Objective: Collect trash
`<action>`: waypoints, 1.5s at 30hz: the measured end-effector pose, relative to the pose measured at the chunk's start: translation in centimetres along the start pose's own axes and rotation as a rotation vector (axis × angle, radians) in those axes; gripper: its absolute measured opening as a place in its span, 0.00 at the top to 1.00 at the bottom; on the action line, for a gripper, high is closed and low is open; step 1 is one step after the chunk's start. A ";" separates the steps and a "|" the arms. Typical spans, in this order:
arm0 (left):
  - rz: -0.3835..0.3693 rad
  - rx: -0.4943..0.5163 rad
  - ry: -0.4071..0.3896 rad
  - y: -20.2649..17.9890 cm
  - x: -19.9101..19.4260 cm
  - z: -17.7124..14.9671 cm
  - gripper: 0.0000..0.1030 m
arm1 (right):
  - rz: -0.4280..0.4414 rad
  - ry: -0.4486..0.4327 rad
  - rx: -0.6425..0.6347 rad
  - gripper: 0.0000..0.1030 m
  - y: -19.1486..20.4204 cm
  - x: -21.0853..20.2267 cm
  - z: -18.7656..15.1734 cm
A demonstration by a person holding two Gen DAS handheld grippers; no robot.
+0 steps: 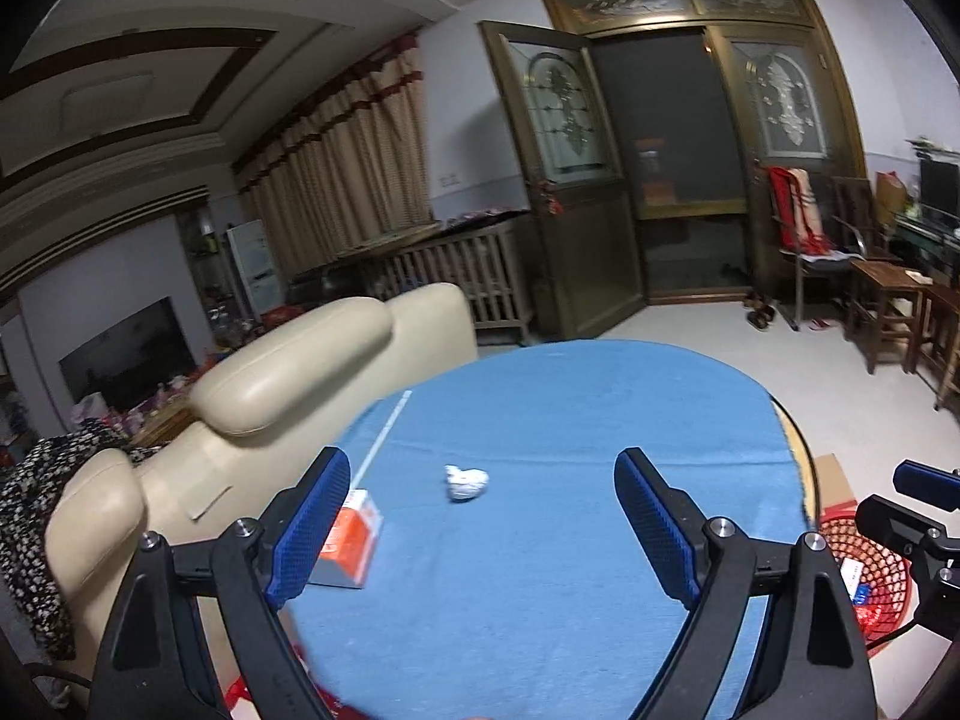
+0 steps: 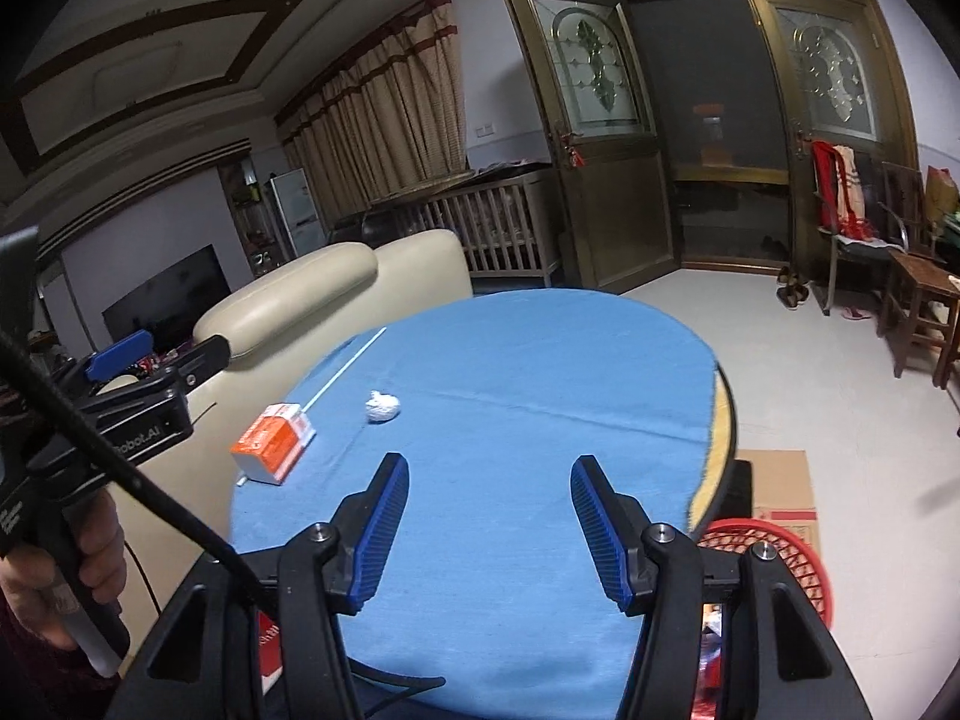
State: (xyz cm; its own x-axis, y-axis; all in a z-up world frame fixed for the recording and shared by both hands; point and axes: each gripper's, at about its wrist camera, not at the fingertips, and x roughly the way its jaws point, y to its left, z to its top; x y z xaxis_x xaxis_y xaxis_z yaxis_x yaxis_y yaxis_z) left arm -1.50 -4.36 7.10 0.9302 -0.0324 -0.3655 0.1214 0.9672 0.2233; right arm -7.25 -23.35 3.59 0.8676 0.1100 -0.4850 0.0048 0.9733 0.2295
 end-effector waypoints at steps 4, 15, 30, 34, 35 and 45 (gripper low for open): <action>0.027 -0.017 -0.001 1.6 -0.3 -0.4 0.12 | 0.004 0.005 0.002 0.41 1.7 0.4 -0.1; 0.103 -0.092 0.015 5.4 -0.8 -1.7 0.12 | -0.022 -0.004 -0.072 0.41 6.0 1.3 -1.3; 0.138 -0.105 -0.008 7.5 -2.1 -3.0 0.12 | -0.006 -0.029 -0.108 0.41 8.1 1.0 -1.3; 0.138 -0.106 -0.013 7.7 -2.2 -3.0 0.12 | -0.010 -0.035 -0.114 0.41 8.3 1.0 -1.2; 0.138 -0.106 -0.013 7.7 -2.3 -3.0 0.12 | -0.011 -0.039 -0.116 0.41 8.3 0.9 -1.2; 0.132 -0.106 -0.015 7.8 -2.5 -3.1 0.11 | -0.015 -0.050 -0.114 0.41 8.3 0.6 -1.1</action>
State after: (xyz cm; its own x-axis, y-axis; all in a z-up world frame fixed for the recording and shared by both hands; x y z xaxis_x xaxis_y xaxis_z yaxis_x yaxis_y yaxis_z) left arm -3.96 4.02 6.94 0.9407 0.0941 -0.3259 -0.0391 0.9844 0.1714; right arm -7.27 -14.95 4.24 0.8914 0.0880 -0.4446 -0.0364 0.9917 0.1233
